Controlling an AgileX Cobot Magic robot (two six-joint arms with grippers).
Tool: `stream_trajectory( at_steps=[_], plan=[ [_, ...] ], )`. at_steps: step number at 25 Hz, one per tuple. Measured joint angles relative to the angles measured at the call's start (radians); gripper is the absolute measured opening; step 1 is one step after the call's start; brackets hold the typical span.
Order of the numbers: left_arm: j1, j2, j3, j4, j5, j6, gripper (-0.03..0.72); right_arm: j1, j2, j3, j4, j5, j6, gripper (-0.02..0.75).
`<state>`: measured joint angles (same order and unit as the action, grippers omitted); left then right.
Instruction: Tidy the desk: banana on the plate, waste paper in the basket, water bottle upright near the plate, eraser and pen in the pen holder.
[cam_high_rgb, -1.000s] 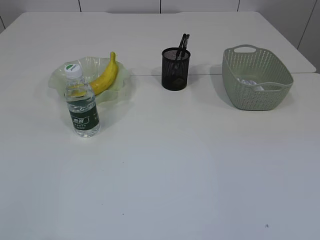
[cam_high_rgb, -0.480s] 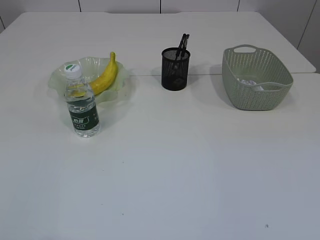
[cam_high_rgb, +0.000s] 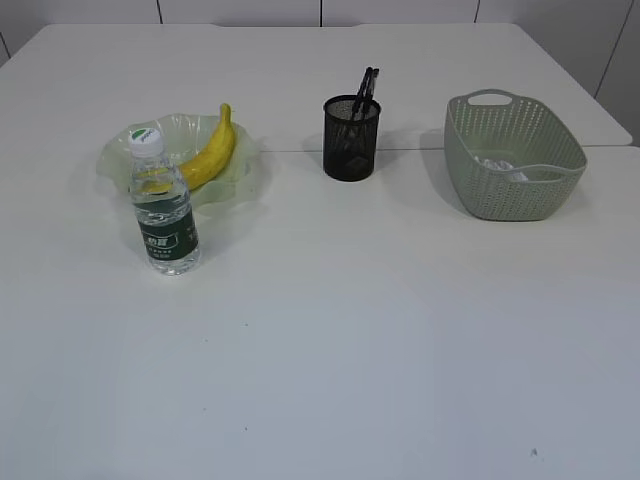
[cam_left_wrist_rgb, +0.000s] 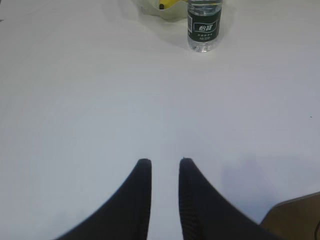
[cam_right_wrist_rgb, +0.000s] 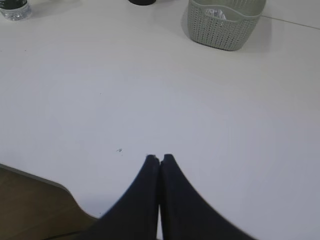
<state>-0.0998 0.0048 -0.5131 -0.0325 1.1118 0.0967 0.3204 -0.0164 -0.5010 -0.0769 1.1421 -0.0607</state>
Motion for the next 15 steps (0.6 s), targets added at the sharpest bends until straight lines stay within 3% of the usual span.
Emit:
stream_trajectory(
  at_steps=[15],
  plan=[
    [0.0,0.0,0.0,0.0,0.0,0.0,0.123,0.0,0.0,0.0,0.0,0.0,0.0,-0.01]
  ],
)
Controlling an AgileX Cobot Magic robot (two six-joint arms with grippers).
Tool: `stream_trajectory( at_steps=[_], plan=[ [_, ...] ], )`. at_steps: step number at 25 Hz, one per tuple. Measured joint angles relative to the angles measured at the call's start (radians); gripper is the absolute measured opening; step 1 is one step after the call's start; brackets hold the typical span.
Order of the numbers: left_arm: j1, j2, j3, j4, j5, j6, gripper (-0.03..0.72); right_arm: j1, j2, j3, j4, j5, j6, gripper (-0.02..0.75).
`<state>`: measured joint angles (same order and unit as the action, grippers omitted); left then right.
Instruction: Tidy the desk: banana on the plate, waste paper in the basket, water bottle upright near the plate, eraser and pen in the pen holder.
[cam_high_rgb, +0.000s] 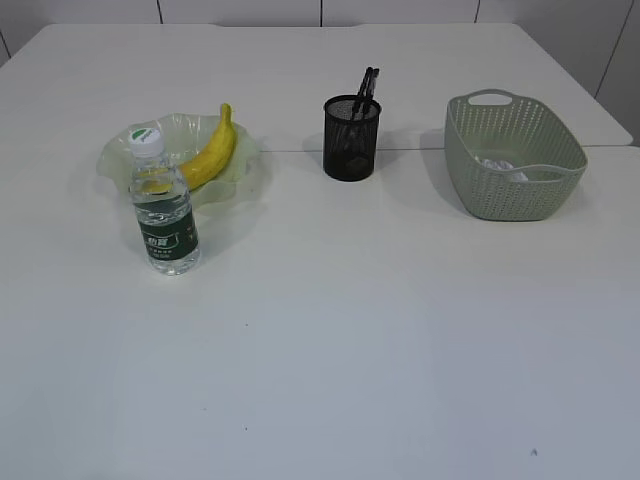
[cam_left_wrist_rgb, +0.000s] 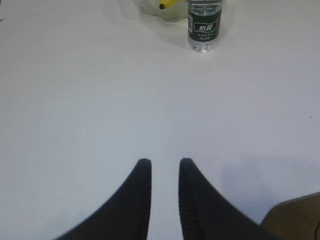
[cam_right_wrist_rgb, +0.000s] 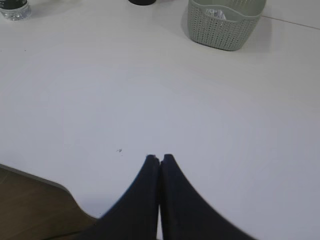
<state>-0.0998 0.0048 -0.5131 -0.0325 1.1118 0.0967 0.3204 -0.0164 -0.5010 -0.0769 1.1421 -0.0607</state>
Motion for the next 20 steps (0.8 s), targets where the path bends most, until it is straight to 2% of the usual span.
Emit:
stream_trajectory(
  at_steps=[7,20],
  plan=[
    [0.049,0.0,0.0,0.0,0.0,0.0,0.124,0.0,0.0,0.0,0.0,0.0,0.0,-0.01],
    [0.057,0.0,0.0,0.0,0.0,0.0,0.124,0.0,0.0,0.0,0.0,0.0,0.0,-0.01]
  ],
)
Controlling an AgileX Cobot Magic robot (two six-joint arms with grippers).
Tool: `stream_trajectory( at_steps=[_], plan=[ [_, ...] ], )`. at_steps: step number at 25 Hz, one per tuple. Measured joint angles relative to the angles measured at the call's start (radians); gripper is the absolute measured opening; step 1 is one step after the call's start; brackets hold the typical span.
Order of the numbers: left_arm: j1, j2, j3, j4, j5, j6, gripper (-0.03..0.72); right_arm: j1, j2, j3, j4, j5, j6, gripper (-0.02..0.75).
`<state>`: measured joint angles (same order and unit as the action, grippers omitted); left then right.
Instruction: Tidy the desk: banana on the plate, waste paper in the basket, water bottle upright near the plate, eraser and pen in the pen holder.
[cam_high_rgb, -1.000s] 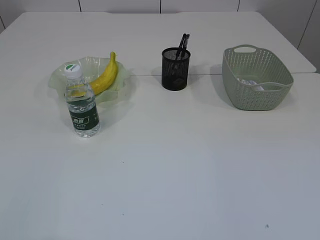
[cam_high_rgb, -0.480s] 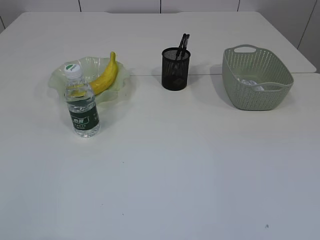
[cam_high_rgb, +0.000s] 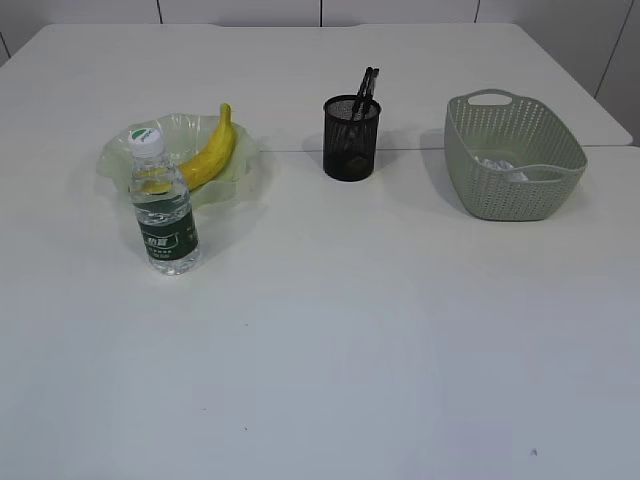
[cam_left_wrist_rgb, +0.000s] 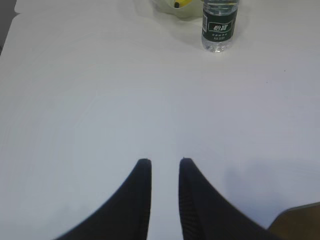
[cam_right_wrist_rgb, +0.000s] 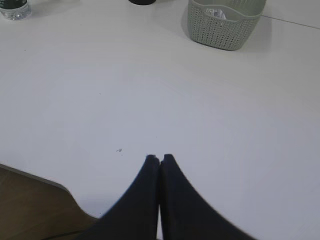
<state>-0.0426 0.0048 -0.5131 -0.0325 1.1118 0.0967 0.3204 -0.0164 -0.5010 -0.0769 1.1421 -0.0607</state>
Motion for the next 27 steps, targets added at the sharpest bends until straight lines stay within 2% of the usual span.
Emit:
stream_trajectory(
  at_steps=[27],
  plan=[
    [0.0,0.0,0.0,0.0,0.0,0.0,0.124,0.0,0.0,0.0,0.0,0.0,0.0,-0.01]
  ],
)
